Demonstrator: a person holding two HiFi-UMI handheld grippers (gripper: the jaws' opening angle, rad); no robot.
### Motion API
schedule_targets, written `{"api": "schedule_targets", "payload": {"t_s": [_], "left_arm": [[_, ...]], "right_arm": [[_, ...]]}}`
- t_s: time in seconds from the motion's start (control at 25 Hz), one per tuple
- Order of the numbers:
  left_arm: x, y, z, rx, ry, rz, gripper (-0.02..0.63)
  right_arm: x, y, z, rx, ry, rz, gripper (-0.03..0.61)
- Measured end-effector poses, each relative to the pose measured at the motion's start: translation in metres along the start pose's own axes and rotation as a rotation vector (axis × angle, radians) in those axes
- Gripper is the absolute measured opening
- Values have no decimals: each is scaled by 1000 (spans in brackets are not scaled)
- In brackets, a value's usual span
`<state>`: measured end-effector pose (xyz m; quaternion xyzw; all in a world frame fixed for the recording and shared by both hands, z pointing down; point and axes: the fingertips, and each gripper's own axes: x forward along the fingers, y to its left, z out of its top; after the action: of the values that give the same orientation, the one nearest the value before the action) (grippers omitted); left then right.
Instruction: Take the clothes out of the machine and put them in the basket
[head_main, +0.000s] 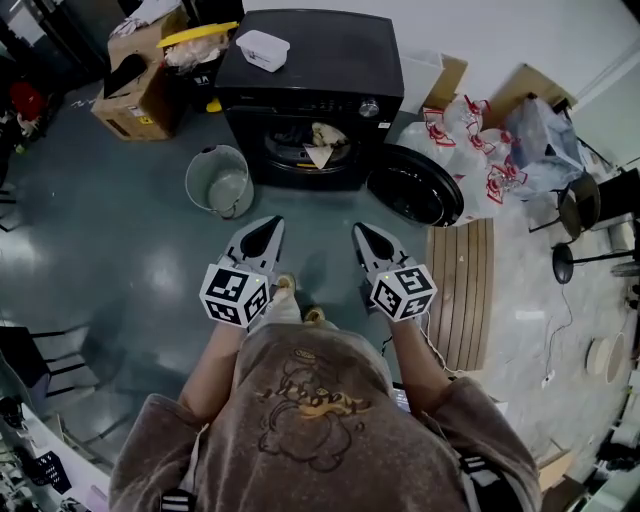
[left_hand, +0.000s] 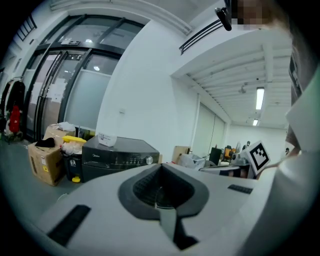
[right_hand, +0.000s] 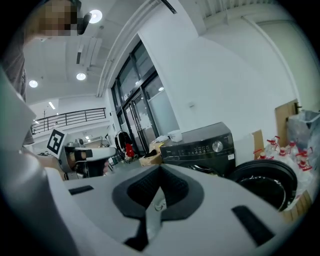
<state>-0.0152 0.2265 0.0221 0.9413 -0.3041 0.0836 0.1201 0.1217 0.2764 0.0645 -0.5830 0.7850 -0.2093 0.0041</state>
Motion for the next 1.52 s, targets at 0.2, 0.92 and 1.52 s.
{"api": "schedule_targets", "payload": {"t_s": [0.2,0.92,1.52], "left_arm": [[50,33,12,10,-13,-47,3],[230,167,46,-73,-6,-242,3],[355,217,-94,-98,49,-212,3]], "right_arm": [[38,-23,17,7,-20,-44,-3],[217,-108,76,12,-44,-158,-3],[307,-220,-23,2,-53,-136,-3]]}}
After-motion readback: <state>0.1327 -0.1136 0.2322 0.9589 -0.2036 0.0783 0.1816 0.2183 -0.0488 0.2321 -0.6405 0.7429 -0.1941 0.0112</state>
